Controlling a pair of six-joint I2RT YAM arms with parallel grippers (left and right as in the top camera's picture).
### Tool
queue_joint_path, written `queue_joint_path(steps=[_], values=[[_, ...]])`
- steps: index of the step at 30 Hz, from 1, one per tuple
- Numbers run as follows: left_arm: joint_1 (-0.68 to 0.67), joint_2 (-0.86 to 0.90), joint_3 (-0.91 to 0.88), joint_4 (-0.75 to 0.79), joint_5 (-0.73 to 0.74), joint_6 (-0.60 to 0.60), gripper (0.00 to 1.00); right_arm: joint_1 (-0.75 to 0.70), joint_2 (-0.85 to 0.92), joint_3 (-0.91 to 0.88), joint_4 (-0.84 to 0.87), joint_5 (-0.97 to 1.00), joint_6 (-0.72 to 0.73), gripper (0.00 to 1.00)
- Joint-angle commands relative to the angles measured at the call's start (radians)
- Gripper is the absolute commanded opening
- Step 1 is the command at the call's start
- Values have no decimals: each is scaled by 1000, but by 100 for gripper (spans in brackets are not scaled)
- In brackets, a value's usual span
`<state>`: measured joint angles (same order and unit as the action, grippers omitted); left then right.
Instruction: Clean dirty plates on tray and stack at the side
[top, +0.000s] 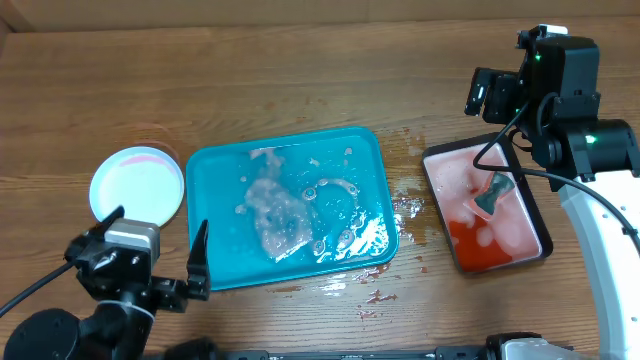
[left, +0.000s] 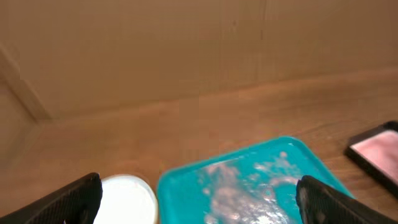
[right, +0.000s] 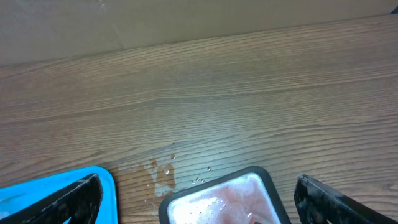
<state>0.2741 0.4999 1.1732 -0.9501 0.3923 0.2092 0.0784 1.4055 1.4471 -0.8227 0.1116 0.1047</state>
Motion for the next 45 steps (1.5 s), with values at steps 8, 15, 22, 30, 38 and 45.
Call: queue_joint_path(steps=[8, 15, 22, 30, 38, 45], values=[[-84, -183, -421, 639, 164, 83, 100, -7, -1, 13, 6, 7, -2, 100], [-163, -446, -704, 908, 177, 82, 100, -7, -1, 13, 6, 7, -2, 100], [-255, -497, -837, 978, -56, -177, 100, -7, -1, 13, 6, 7, -2, 100], [-266, -497, -1032, 1114, -299, -587, 100, -7, -1, 13, 6, 7, -2, 100], [-234, -497, -1168, 1215, -306, -670, 100, -7, -1, 13, 5, 8, -2, 100], [-187, -497, -1169, 1046, -333, -651, 100, -7, -1, 13, 6, 7, -2, 100]])
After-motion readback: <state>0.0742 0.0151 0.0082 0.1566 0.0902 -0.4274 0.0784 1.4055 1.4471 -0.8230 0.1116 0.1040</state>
